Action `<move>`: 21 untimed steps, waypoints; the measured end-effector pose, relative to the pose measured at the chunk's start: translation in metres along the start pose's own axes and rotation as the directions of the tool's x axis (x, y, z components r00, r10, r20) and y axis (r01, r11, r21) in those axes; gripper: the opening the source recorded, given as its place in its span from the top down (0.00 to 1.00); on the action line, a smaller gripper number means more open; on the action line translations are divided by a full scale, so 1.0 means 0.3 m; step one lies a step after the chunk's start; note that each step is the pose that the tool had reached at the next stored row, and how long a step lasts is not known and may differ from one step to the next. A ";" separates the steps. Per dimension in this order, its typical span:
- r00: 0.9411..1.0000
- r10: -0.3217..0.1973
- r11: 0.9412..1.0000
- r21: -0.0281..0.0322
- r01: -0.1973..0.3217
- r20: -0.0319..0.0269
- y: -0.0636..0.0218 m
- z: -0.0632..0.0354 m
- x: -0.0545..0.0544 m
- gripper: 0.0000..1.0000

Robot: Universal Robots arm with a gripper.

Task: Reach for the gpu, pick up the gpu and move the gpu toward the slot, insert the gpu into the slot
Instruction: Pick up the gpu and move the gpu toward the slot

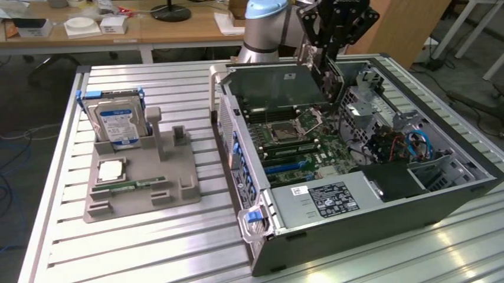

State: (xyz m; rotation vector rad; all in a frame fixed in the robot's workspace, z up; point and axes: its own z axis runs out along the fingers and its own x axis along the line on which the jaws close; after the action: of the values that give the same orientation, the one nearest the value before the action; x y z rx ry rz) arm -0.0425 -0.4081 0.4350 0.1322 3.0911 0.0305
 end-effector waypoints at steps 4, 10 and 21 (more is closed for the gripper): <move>1.000 0.000 1.000 0.000 0.000 0.000 0.003 0.002 -0.032 0.75; 1.000 0.000 1.000 0.000 0.000 -0.001 0.007 0.004 -0.084 0.75; 1.000 0.000 1.000 0.000 0.000 -0.001 0.008 0.004 -0.088 0.75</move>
State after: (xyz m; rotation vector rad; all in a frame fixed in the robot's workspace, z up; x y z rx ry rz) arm -0.0161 -0.4081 0.4350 0.1321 3.0924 0.0305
